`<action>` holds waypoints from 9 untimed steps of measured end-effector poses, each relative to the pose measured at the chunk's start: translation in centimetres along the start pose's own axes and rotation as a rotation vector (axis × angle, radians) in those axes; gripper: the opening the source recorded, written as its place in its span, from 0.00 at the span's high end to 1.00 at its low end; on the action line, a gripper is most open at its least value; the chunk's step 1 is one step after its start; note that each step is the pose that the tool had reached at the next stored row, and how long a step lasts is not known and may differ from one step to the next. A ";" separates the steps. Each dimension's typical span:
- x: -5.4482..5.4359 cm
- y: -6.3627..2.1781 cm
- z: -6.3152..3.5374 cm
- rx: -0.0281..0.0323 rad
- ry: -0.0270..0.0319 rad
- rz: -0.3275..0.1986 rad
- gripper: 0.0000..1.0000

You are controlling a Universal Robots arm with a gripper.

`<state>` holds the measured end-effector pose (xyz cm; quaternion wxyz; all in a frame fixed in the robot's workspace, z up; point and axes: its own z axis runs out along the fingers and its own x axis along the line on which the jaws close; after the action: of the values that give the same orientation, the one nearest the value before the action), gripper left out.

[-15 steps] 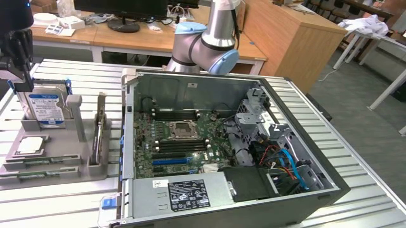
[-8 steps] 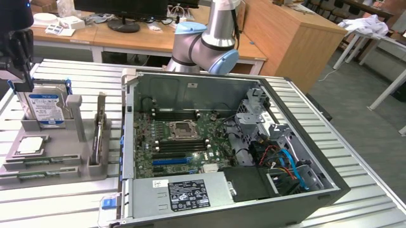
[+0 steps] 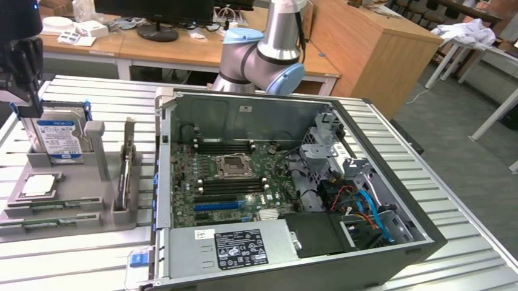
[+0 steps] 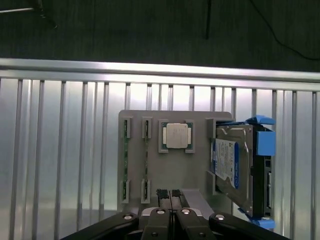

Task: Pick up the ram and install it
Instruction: 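Pick up the ram and move it above insertion slot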

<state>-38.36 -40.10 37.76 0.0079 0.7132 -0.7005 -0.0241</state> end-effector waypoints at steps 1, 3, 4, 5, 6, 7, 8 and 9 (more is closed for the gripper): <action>0.1 0.00 0.00 0.0000 0.0000 0.000 0.89; 0.4 0.01 -0.01 0.0000 0.0000 0.000 0.89; 0.5 0.01 -0.01 0.0000 0.0000 0.000 0.89; 0.7 0.01 -0.02 0.0000 0.0000 0.000 0.89; 0.9 0.01 -0.02 0.0000 0.0001 0.000 0.89; 1.0 0.02 -0.02 0.0000 0.0000 0.000 0.89; 1.2 0.02 -0.02 0.0001 -0.0001 0.000 0.89; 1.3 0.03 -0.02 0.0001 0.0000 0.000 0.89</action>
<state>-38.37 -41.43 37.75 0.0079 0.7132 -0.7006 -0.0241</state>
